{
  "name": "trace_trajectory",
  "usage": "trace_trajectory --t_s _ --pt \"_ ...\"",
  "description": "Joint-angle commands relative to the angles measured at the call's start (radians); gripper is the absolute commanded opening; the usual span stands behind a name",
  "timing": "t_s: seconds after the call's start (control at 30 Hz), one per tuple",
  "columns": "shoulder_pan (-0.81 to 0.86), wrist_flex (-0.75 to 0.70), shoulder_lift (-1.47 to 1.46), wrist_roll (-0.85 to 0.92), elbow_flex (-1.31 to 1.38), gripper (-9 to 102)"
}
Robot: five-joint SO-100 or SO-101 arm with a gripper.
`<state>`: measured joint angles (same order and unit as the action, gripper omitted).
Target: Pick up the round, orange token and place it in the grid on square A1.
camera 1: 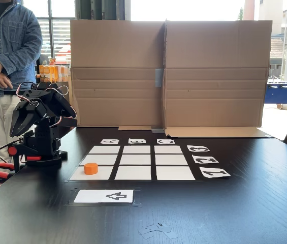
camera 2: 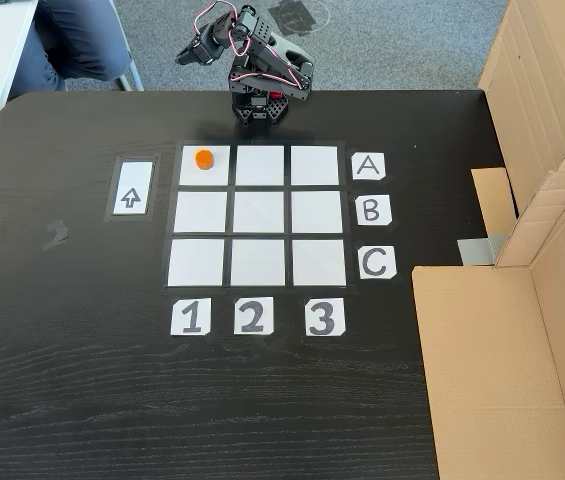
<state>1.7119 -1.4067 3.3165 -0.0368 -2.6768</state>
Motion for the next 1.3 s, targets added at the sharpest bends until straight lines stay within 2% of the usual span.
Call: trace_trajectory --t_s 0.0,0.43,1.27 --pt "0.031 0.035 0.006 0.006 -0.020 2" --pt "-0.021 0.069 0.008 0.025 -0.144 0" --pt "-0.078 0.092 0.008 0.025 -0.167 0"
